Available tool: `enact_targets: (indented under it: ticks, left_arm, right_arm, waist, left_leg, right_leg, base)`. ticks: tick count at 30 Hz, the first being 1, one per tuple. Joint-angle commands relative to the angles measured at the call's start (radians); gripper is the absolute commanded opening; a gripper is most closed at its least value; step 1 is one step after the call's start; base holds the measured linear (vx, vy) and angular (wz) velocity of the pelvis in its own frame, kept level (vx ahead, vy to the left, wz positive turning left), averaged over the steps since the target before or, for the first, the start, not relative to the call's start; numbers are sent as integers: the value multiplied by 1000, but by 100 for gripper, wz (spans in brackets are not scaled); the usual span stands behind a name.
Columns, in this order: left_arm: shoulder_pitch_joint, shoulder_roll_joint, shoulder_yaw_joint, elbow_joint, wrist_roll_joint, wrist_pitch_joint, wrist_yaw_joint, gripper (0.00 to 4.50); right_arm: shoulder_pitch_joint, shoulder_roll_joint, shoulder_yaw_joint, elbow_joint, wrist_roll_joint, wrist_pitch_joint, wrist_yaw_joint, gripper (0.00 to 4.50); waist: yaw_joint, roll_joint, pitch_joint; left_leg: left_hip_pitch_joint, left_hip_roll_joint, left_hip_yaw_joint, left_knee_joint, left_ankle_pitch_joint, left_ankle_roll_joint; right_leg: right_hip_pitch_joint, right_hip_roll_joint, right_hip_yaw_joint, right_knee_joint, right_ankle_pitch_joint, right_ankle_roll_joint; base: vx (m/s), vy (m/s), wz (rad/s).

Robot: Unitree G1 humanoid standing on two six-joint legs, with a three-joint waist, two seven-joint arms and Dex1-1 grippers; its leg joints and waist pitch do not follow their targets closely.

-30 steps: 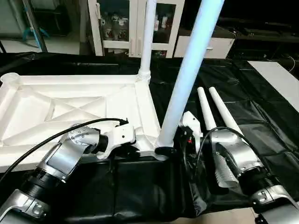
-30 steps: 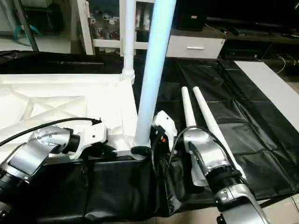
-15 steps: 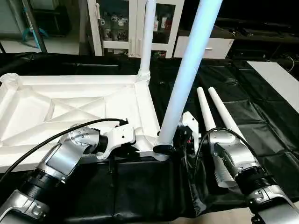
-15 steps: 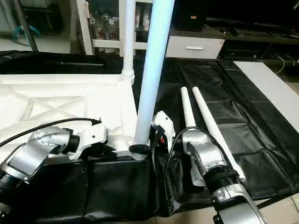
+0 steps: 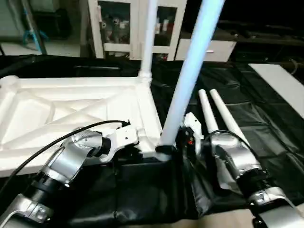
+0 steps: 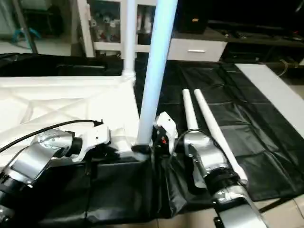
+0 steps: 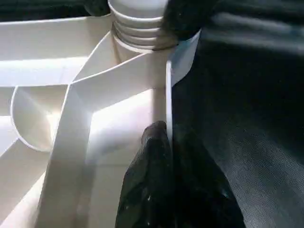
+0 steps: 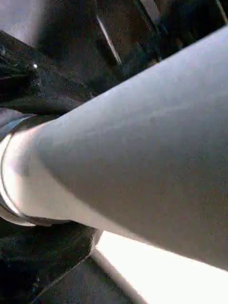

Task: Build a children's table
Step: Rotate leg to tighten

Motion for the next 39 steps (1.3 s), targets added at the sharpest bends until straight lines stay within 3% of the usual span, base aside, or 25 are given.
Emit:
enact_targets:
  ticks: [1,2,5,7,8,11,13,15,17,18,19,20,21,25,27,29,30,31,32,34,35,36,37,38,39]
  left_arm:
    - [6,-25,-22,44,17,26,45,0]
    - [-4,-39,-10,60,21,31,76,0]
    - [-38,-92,26,109,31,72,176,0]
    - [-57,-123,41,137,37,93,229,0]
    - [-73,-146,49,163,47,103,273,0]
    - [-92,-170,55,195,58,104,313,0]
    - [-106,-188,58,216,62,100,339,0]
    - [-115,-201,57,229,64,101,350,0]
    - [-117,-209,55,232,65,102,354,0]
    - [-118,-211,55,234,66,102,356,0]
    - [-120,-215,55,239,67,102,361,0]
    - [-119,-216,58,237,66,105,365,0]
    - [-119,-216,58,237,66,105,365,0]
    - [-104,-201,60,226,60,101,359,0]
    - [-95,-189,55,216,57,91,340,0]
    - [-83,-173,48,196,50,85,310,0]
    - [-76,-163,45,184,47,91,295,0]
    - [-68,-149,39,171,45,87,275,0]
    - [-62,-137,35,161,42,90,256,0]
    - [-51,-113,28,146,38,88,223,0]
    - [-50,-111,27,145,38,87,220,0]
    - [-37,-83,16,128,31,87,175,0]
    - [-25,-58,5,114,23,62,130,0]
    - [-20,-46,-1,108,19,52,107,0]
    - [-20,-44,-2,107,19,51,104,0]
  right_arm:
    - [-14,13,-28,59,-43,23,-140,266]
    - [-19,41,-50,75,-34,35,-199,266]
    - [-46,125,-123,141,-6,57,-421,265]
    - [-66,166,-168,189,8,56,-568,265]
    - [-81,198,-204,226,23,52,-686,265]
    - [-100,240,-250,270,41,43,-833,265]
    - [-113,281,-296,302,56,20,-975,265]
    - [-116,315,-334,320,52,-18,-1138,265]
    - [-119,335,-338,333,41,-38,-1189,265]
    - [-122,343,-332,336,35,-51,-1184,265]
    - [-128,350,-330,342,30,-63,-1185,265]
    - [-139,355,-331,348,32,-73,-1170,265]
    - [-139,355,-331,348,32,-73,-1170,265]
    - [-155,346,-342,353,44,-84,-1148,265]
    - [-156,334,-338,335,53,-91,-1117,321]
    - [-153,316,-327,302,63,-90,-1072,340]
    - [-150,298,-316,281,61,-82,-1038,348]
    - [-147,277,-308,257,68,-61,-977,363]
    - [-146,259,-303,241,76,-30,-931,375]
    - [-141,214,-272,204,66,8,-843,387]
    - [-140,210,-268,201,65,9,-836,396]
    - [-127,156,-232,144,59,41,-725,396]
    - [-112,102,-189,93,41,36,-619,409]
    - [-102,68,-161,62,32,33,-550,421]
    - [-100,63,-157,57,31,32,-539,429]
  waist:
    - [-2,12,-39]
    - [-4,6,-39]
    - [-15,17,-37]
    - [-26,15,-37]
    - [-28,23,-37]
    - [-36,24,-36]
    - [-38,35,-36]
    - [-44,34,-35]
    - [-41,40,-34]
    - [-47,37,-30]
    - [-46,40,-31]
    - [-48,34,-30]
    - [-48,37,-31]
    - [-45,31,-27]
    - [-43,29,-27]
    - [-42,27,-29]
    - [-41,24,-32]
    - [-41,24,-32]
    - [-37,23,-36]
    - [-34,24,-39]
    - [-29,23,-43]
    - [-26,20,-45]
    - [-18,18,-43]
    - [-14,24,-39]
    - [-11,20,-40]
  left_leg:
    - [9,21,-8,-78,-342,-34]
    - [9,21,-10,-78,-359,-37]
    - [12,18,-17,-82,-400,-53]
    - [17,16,-21,-82,-431,-55]
    - [17,16,-21,-82,-439,-56]
    - [21,13,-26,-83,-487,-61]
    - [27,13,-27,-85,-523,-61]
    - [29,14,-29,-89,-559,-62]
    - [47,16,-27,-87,-605,-59]
    - [49,16,-29,-89,-640,-54]
    - [45,18,-32,-93,-650,-53]
    - [42,21,-33,-97,-658,-49]
    - [42,22,-33,-100,-657,-50]
    - [44,18,-29,-97,-636,-46]
    - [44,17,-28,-95,-616,-40]
    - [38,18,-30,-98,-598,-39]
    - [27,22,-30,-102,-566,-39]
    - [27,22,-30,-102,-566,-39]
    - [17,23,-26,-103,-501,-35]
    - [11,25,-21,-102,-452,-34]
    - [11,26,-13,-99,-390,-34]
    - [4,25,-8,-95,-327,-28]
    - [2,26,-3,-91,-305,-18]
    - [11,27,0,-87,-338,-19]
    - [16,25,4,-83,-353,-17]
  right_leg:
    - [29,-61,39,-90,-401,-140]
    - [27,-62,38,-96,-440,-124]
    - [22,-64,34,-103,-508,-101]
    - [17,-64,28,-112,-557,-80]
    - [17,-64,28,-112,-558,-79]
    - [11,-62,19,-123,-589,-53]
    - [5,-62,18,-129,-581,-51]
    - [6,-60,11,-134,-576,-48]
    - [-3,-55,5,-143,-556,-50]
    - [-1,-52,-6,-149,-558,-47]
    - [6,-54,-8,-149,-553,-45]
    - [12,-58,-13,-148,-547,-44]
    - [15,-61,-12,-149,-531,-46]
    - [9,-70,-9,-158,-570,-37]
    - [7,-73,-9,-162,-591,-30]
    - [11,-76,-7,-159,-595,-26]
    - [18,-78,0,-149,-559,-35]
    - [18,-78,0,-149,-559,-35]
    - [18,-77,11,-135,-481,-57]
    - [21,-74,16,-125,-415,-73]
    - [19,-71,21,-115,-327,-95]
    - [25,-65,23,-103,-260,-111]
    - [22,-62,26,-100,-248,-114]
    - [8,-60,31,-102,-294,-117]
    - [5,-58,34,-107,-313,-118]
  base:
    - [0,0,0]
    - [0,0,0]
    - [0,0,0]
    - [0,0,0]
    - [0,0,0]
    - [0,0,0]
    - [0,0,0]
    - [0,0,0]
    - [0,0,0]
    - [0,0,0]
    - [0,0,0]
    - [0,0,0]
    - [0,0,0]
    - [0,0,0]
    - [0,0,0]
    - [0,0,0]
    - [0,0,0]
    - [0,0,0]
    - [0,0,0]
    - [0,0,0]
    - [0,0,0]
    - [0,0,0]
    - [0,0,0]
    - [56,-40,13]
    - [56,-40,13]
